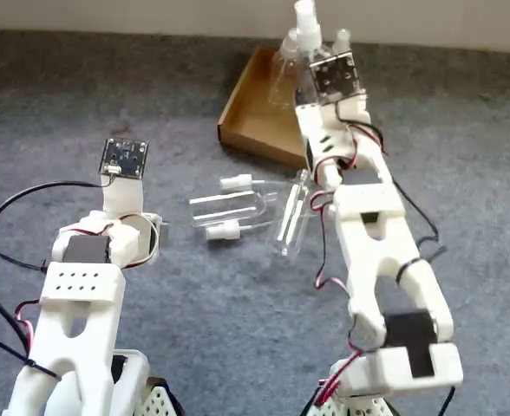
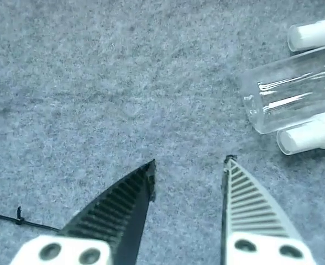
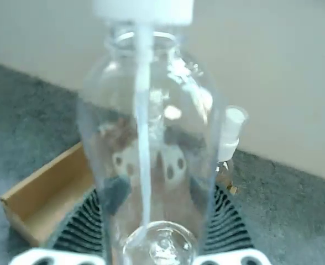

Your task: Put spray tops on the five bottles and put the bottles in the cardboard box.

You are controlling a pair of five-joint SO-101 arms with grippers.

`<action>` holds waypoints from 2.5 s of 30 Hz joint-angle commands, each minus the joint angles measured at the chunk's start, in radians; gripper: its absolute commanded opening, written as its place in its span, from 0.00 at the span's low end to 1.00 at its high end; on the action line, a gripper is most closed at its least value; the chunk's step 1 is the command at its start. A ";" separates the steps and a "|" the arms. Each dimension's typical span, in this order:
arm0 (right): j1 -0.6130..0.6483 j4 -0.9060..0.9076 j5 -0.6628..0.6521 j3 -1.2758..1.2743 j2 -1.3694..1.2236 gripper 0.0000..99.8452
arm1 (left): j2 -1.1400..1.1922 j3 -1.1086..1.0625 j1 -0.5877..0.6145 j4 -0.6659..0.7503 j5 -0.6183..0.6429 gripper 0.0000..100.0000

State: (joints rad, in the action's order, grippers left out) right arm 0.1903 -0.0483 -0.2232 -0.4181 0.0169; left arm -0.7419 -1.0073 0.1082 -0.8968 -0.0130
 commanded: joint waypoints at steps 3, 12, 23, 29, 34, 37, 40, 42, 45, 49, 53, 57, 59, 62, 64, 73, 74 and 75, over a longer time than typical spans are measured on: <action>-0.081 -0.131 0.210 0.150 -0.124 0.01 | -0.005 0.005 0.004 0.021 -0.008 0.19; -0.128 -0.357 0.203 0.185 -0.343 0.00 | -0.005 -0.004 -0.024 0.021 -0.008 0.19; -0.101 -0.498 0.199 0.306 -0.575 0.00 | -0.007 -0.002 -0.022 0.021 -0.009 0.19; -0.105 -0.499 0.201 0.400 -0.664 0.00 | -0.008 -0.002 -0.022 0.021 -0.009 0.19; -0.093 -0.501 0.198 0.395 -0.699 0.00 | -0.008 -0.002 -0.022 0.021 -0.009 0.19; -0.091 -0.503 0.196 0.395 -0.727 0.00 | -0.010 -0.002 -0.022 0.021 -0.009 0.19; -0.094 -0.503 0.196 0.395 -0.748 0.00 | -0.010 -0.002 -0.024 0.021 -0.009 0.19; -0.094 -0.503 0.196 0.395 -0.762 0.00 | -0.010 -0.002 -0.025 0.021 -0.009 0.19; -0.091 -0.503 0.196 0.397 -0.783 0.00 | -0.010 -0.002 -0.025 0.021 -0.009 0.19; -0.093 -0.503 0.195 0.395 -0.792 0.00 | -0.010 -0.002 -0.025 0.021 -0.009 0.19; -0.082 -0.496 0.195 0.395 -0.762 0.00 | -0.005 -0.004 -0.025 0.035 -0.009 0.19; -0.064 -0.495 0.196 0.395 -0.725 0.00 | -0.004 -0.004 -0.025 0.041 -0.009 0.19; -0.056 -0.498 0.196 0.392 -0.720 0.00 | -0.004 -0.004 -0.025 0.041 -0.009 0.19; -0.051 -0.501 0.201 0.392 -0.717 0.00 | -0.004 -0.004 -0.025 0.041 -0.009 0.19; -0.047 -0.501 0.201 0.392 -0.714 0.00 | -0.004 -0.004 -0.025 0.041 -0.009 0.19; -0.058 -0.503 0.196 0.323 -0.722 0.00 | -0.004 -0.004 -0.025 0.041 -0.009 0.19; -0.058 -0.503 0.195 0.320 -0.722 0.01 | -0.004 -0.004 -0.025 0.041 -0.009 0.19; -0.058 -0.503 0.195 0.320 -0.722 0.01 | -0.004 -0.004 -0.025 0.041 -0.009 0.19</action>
State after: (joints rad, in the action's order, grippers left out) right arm 0.1304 -0.5393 -0.0269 -0.0959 -0.7564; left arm -0.7419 -1.0180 0.1020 -0.8738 -0.0130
